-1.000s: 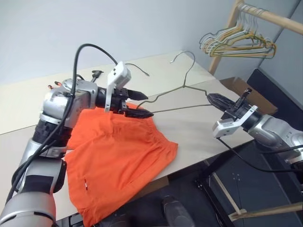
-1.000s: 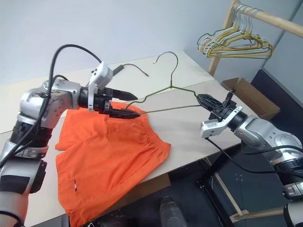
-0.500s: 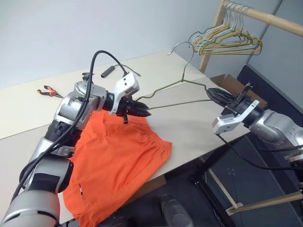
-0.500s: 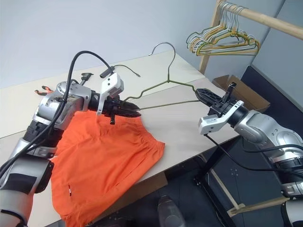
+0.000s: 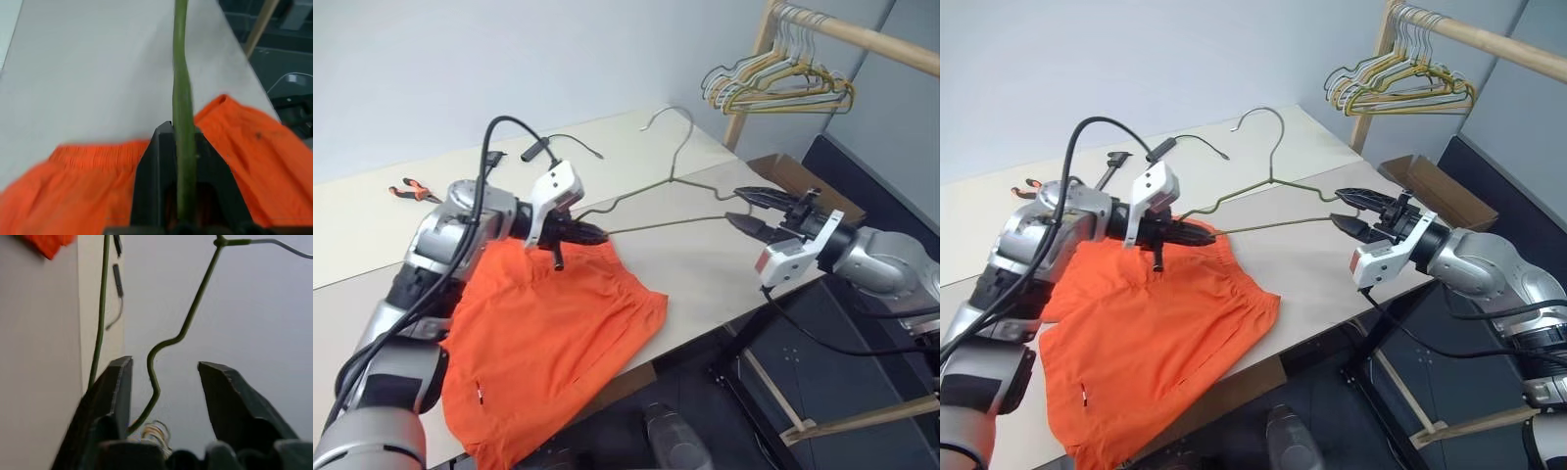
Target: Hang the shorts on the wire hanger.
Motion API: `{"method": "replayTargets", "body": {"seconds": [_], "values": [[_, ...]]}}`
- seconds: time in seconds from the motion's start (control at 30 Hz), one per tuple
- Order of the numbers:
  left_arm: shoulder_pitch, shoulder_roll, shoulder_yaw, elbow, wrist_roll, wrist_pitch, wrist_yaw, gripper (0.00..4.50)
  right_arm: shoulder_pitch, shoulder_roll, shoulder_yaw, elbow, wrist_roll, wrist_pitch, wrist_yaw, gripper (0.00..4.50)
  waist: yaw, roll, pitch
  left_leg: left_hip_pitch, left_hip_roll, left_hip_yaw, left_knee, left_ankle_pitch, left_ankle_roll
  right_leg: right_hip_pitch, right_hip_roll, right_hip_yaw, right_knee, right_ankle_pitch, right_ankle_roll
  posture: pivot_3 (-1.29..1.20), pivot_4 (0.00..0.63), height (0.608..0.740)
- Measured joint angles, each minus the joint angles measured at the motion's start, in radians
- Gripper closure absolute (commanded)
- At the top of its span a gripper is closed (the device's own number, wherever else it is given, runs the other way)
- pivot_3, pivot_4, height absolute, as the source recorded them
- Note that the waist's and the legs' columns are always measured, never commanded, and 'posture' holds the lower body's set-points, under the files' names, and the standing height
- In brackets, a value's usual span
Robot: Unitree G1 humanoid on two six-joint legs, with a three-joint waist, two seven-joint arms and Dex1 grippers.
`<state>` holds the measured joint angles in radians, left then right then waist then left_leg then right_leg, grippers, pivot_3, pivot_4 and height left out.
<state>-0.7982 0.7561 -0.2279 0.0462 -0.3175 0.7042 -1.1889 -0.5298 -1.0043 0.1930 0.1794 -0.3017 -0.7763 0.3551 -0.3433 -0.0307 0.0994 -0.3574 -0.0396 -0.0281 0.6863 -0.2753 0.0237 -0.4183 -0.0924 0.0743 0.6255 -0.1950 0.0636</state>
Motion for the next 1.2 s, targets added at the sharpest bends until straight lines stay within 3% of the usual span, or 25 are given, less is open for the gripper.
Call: {"method": "replayTargets", "body": {"seconds": [0.1, 0.27, 0.37, 0.6, 0.77, 0.97, 1.07, 1.2], "values": [[0.077, 0.043, 0.036, -0.096, -0.011, 0.033, 0.013, 4.50, -0.029, 0.029, 0.028, 0.006, 0.184, 0.049, 0.173, 0.04, 0.012, 0.000, 0.000, 0.001, 0.000, 0.000, 0.000, 0.000, 0.000, 0.002, 0.000, 0.000, -0.001, 0.000, 0.000, -0.10, 0.031, 0.740], [0.185, 0.095, 0.112, -0.246, -0.042, 0.083, 0.060, 4.50, -0.116, 0.093, 0.037, -0.063, 0.581, 0.443, 0.517, 0.04, 0.065, 0.000, 0.000, 0.002, 0.001, 0.000, 0.000, -0.001, 0.001, 0.002, 0.000, 0.000, -0.001, 0.000, 0.000, -0.04, 0.035, 0.740], [0.236, 0.123, 0.154, -0.319, -0.058, 0.105, 0.087, 4.50, -0.227, 0.108, 0.033, -0.070, 0.719, 0.701, 0.676, 0.04, 0.114, 0.000, 0.000, 0.001, 0.001, -0.001, 0.000, -0.001, 0.001, -0.001, 0.000, -0.001, -0.001, 0.000, 0.000, -0.02, 0.036, 0.740], [0.329, 0.173, 0.222, -0.438, -0.106, 0.128, 0.115, 4.50, -0.378, 0.140, 0.065, -0.014, 0.749, 0.974, 0.961, 0.04, 0.232, 0.001, -0.001, -0.008, 0.001, -0.002, 0.000, -0.001, 0.000, -0.009, -0.001, -0.004, -0.001, 0.000, 0.000, 0.00, 0.041, 0.740], [0.332, 0.181, 0.230, -0.455, -0.127, 0.130, 0.119, 4.50, -0.430, 0.198, 0.126, 0.071, 0.620, 0.955, 1.028, 0.04, 0.286, 0.001, -0.001, -0.014, 0.000, -0.001, 0.003, -0.002, 0.000, -0.015, -0.001, -0.005, -0.001, 0.001, -0.001, -0.01, 0.041, 0.740], [0.321, 0.182, 0.223, -0.451, -0.149, 0.107, 0.103, 4.50, -0.444, 0.242, 0.161, 0.161, 0.475, 0.910, 1.043, 0.04, 0.298, 0.001, -0.001, -0.022, 0.000, 0.000, 0.008, -0.002, -0.001, -0.021, 0.000, -0.005, 0.001, 0.001, -0.001, -0.02, 0.038, 0.740], [0.292, 0.183, 0.201, -0.432, -0.148, 0.085, 0.080, 4.50, -0.461, 0.250, 0.166, 0.183, 0.439, 0.901, 1.075, 0.61, 0.296, 0.001, -0.001, -0.022, -0.001, 0.001, 0.009, -0.002, -0.001, -0.021, 0.000, -0.005, 0.000, 0.001, -0.001, -0.03, 0.037, 0.740], [0.263, 0.183, 0.164, -0.411, -0.143, 0.059, 0.060, 4.50, -0.484, 0.255, 0.168, 0.188, 0.412, 0.896, 1.112, 2.02, 0.291, 0.001, -0.001, -0.022, 0.000, 0.001, 0.009, -0.002, -0.001, -0.021, 0.001, -0.005, 0.000, 0.001, -0.001, -0.03, 0.037, 0.740]]}}
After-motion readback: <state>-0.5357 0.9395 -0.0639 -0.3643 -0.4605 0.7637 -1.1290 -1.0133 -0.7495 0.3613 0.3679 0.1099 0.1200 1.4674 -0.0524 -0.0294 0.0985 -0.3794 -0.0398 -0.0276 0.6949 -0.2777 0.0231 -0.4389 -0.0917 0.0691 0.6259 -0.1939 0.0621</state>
